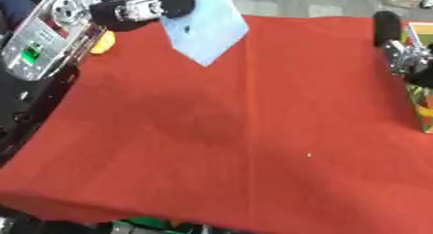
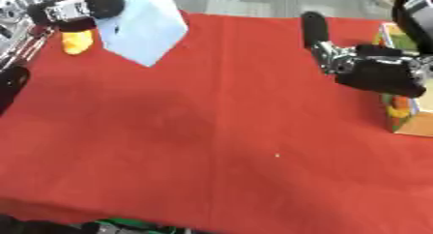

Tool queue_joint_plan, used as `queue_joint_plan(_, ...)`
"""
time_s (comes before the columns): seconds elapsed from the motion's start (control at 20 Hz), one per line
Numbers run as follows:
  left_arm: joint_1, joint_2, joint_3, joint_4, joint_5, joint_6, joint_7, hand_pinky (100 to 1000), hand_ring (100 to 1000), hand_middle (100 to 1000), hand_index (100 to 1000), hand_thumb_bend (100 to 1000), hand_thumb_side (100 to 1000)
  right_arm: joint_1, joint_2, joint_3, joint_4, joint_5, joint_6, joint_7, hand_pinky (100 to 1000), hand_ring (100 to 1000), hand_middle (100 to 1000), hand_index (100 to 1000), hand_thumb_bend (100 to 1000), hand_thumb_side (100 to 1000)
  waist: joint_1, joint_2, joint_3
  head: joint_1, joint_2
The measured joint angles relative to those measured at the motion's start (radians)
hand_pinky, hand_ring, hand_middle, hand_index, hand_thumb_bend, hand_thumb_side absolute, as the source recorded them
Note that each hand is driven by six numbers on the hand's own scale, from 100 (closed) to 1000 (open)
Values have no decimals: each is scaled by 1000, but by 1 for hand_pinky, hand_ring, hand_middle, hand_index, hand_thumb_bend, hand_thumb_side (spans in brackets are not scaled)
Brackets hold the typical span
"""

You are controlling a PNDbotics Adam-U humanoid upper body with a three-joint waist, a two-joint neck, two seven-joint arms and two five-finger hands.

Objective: Pick up the objects with one hand, pass them to the other hand, and then place them into the box on the other side of the table.

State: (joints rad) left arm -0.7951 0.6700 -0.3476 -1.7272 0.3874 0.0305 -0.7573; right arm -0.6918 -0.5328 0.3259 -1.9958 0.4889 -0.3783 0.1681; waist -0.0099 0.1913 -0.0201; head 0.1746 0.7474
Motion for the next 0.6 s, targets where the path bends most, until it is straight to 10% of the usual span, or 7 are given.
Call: queue_joint_plan(0.6,-98,-92,-138,21,-64,66,-68,664,581,501,631,100,695,-31,45,51,21,-10,-51,247,836,760,855,992,100,213,0,0,3,-1,7)
